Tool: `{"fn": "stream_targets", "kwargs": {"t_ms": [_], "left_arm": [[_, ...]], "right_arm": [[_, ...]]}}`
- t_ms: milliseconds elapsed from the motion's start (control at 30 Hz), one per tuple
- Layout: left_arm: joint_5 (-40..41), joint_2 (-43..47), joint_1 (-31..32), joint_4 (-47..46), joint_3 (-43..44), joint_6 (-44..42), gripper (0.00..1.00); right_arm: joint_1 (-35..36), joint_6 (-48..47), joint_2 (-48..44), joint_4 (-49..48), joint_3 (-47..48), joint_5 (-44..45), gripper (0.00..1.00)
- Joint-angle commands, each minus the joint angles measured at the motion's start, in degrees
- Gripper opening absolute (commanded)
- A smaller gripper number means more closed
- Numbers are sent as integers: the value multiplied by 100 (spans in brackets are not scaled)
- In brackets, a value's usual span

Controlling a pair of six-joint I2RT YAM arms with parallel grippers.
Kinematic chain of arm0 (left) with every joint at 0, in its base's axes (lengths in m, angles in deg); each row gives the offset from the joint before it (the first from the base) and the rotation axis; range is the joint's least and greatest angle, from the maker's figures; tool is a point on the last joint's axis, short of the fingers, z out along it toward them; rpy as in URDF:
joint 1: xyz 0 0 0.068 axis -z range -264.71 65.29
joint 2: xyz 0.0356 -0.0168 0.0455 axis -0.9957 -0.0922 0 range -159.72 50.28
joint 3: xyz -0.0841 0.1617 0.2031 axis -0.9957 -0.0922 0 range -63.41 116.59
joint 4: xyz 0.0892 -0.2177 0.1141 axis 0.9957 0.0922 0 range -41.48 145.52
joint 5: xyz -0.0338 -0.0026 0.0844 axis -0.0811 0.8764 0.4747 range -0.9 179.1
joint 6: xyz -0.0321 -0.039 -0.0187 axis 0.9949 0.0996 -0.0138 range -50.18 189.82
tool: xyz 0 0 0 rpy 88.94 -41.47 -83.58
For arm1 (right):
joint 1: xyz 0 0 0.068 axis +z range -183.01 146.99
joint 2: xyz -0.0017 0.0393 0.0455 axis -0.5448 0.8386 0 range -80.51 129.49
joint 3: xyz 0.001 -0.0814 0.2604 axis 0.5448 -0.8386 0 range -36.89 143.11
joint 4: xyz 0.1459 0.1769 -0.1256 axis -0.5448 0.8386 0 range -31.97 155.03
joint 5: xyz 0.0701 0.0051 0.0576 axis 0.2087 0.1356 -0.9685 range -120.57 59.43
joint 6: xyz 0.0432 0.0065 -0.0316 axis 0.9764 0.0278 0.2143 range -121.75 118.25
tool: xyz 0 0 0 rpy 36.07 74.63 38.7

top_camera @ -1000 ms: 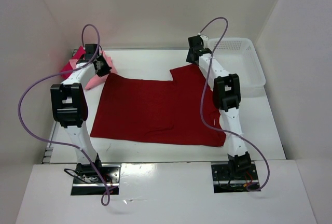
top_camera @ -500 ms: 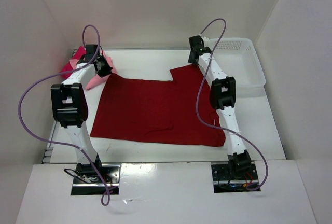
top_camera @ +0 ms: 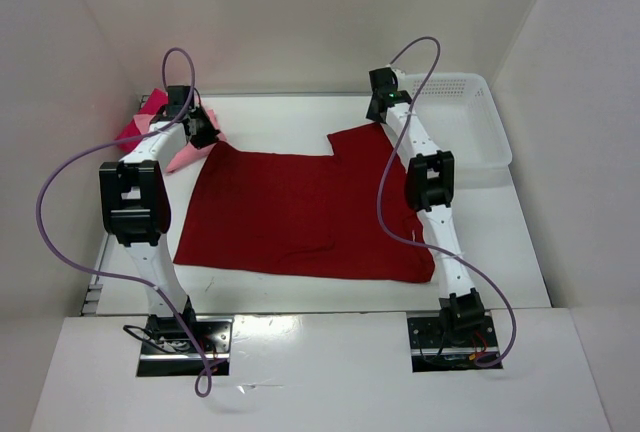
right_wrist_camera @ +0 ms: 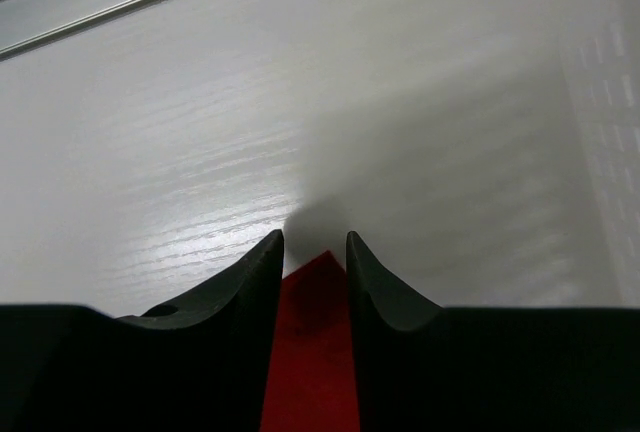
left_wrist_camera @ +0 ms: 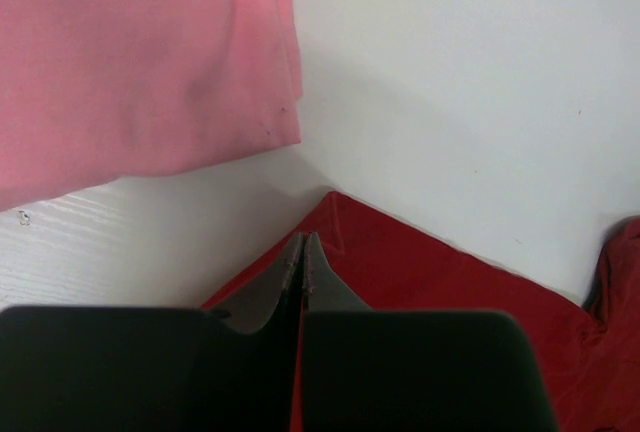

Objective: Fold and stack the t-shirts
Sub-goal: Grap the side of the flattened tshirt furthest away from the robot with both arms

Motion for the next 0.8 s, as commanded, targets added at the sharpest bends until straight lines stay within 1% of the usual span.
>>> {"fn": "stream_targets", "kwargs": {"t_ms": [0, 200, 300, 500, 767], "left_arm": [[-73, 272, 17, -209, 83, 33, 0], [-73, 272, 17, -209, 31, 33, 0], [-73, 272, 17, -209, 31, 33, 0], [-73, 272, 17, -209, 31, 33, 0], [-73, 272, 17, -262, 83, 85, 0]], "right_arm": [[-10, 79, 276, 340, 330, -289, 37], [43, 79, 277, 455, 436, -421, 37], [43, 79, 277, 622, 515, -263, 41], [43, 79, 163, 674, 243, -8, 41], [43, 79, 163, 674, 250, -8, 10]]}}
